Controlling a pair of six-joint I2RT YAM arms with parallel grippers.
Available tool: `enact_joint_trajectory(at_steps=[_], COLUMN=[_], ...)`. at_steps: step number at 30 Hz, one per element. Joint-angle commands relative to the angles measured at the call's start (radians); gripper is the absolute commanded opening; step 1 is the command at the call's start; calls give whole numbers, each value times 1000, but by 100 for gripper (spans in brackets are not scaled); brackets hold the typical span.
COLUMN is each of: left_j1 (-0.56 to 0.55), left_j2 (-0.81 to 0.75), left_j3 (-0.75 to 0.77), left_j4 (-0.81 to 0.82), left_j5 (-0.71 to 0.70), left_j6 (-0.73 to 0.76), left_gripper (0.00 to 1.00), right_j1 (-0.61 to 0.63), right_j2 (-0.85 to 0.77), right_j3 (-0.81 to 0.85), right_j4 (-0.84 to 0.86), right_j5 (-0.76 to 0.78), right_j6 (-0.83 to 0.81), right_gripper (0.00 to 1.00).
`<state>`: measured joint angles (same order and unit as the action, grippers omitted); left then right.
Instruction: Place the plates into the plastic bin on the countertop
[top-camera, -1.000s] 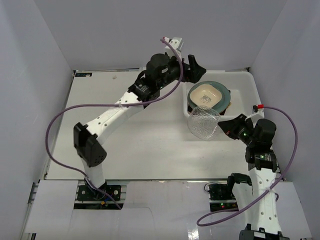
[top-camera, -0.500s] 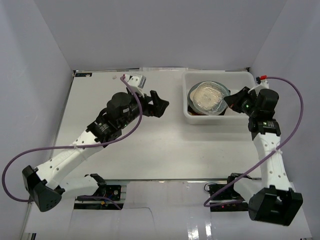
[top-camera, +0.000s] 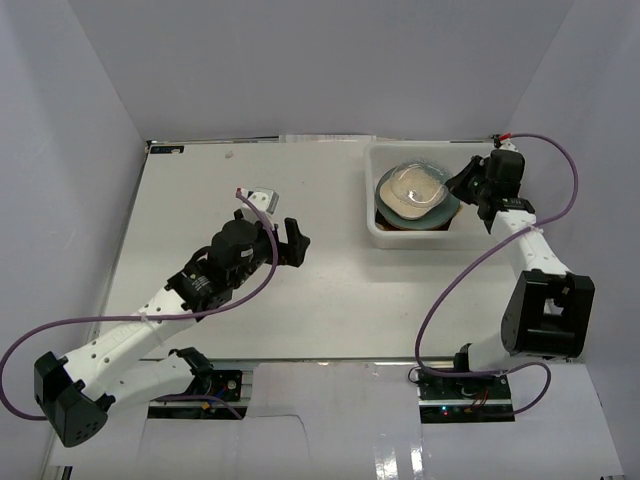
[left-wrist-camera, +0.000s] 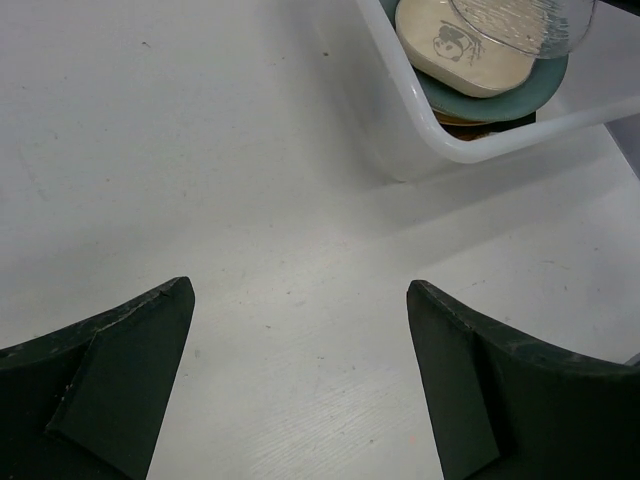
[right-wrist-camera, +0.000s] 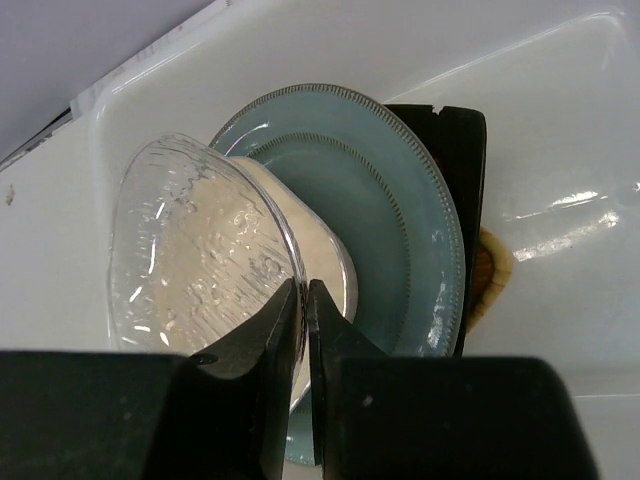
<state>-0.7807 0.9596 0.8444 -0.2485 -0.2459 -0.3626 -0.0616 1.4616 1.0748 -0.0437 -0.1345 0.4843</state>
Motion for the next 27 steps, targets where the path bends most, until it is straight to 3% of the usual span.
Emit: enact_joint_trajectory(at_steps=[1, 4, 5, 10, 11, 13, 16, 21, 24, 26, 27], left_j1=[3, 3, 3, 3, 3, 3, 3, 3, 3, 3, 3], left_j2=[-18, -7, -9, -41, -44, -42, -38, -67, -94, -116, -140], left_j3=[-7, 4, 5, -1, -2, 2, 7, 4, 1, -7, -8], left_j4=[11, 8, 5, 3, 3, 2, 0, 6, 23, 46, 61], left_j5=[0, 20, 13, -18, -20, -13, -7, -10, -18, -23, -27], left_j6=[16, 20, 19, 22, 24, 25, 28, 22, 22, 25, 28], left_gripper=[98, 98, 98, 98, 98, 98, 98, 98, 98, 98, 98], right_j1=[37, 100, 106, 108, 108, 109, 120, 141, 144, 144, 144], right_j2=[35, 103, 115, 69, 40, 5, -98, -371, -550, -677, -755], right_j3=[89, 163, 175, 159, 159, 152, 120, -82, -206, -255, -266], right_j4=[56, -11, -24, -2, -2, -1, -5, 7, -19, -82, -103], right_j5=[65, 128, 168, 200, 191, 168, 144, 47, 84, 143, 189], right_j6=[-21, -50, -52, -35, -35, -38, -55, -61, -39, -71, -82], right_gripper=[13, 23, 34, 69, 81, 93, 90, 90, 90, 100, 85])
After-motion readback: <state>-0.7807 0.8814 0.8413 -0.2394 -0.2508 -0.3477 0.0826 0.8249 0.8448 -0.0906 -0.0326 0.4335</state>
